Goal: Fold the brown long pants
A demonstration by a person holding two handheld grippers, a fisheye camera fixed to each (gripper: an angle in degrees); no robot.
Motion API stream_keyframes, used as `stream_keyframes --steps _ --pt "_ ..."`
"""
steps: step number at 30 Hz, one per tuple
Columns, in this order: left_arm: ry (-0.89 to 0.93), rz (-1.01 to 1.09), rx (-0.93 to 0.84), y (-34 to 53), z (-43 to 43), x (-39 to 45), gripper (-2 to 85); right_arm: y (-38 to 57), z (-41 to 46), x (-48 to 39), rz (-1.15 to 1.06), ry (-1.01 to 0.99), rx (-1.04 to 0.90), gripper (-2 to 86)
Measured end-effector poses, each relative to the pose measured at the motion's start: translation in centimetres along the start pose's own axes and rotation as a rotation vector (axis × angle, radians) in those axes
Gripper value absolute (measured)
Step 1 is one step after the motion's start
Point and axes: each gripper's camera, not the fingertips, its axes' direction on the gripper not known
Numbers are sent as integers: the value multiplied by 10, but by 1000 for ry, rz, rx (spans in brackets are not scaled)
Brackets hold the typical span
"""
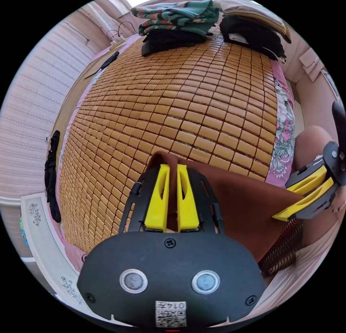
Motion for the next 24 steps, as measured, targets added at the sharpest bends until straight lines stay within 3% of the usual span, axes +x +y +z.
stream_keyframes --steps 10,18,24 --pt "-61 142 119 -8 -67 20 8 26 -71 -6 55 26 188 55" --pt "-48 128 268 23 -137 14 10 34 -116 -60 -23 144 213 54" --pt "-29 -58 376 138 -200 -48 23 5 -81 -177 -385 -36 157 60"
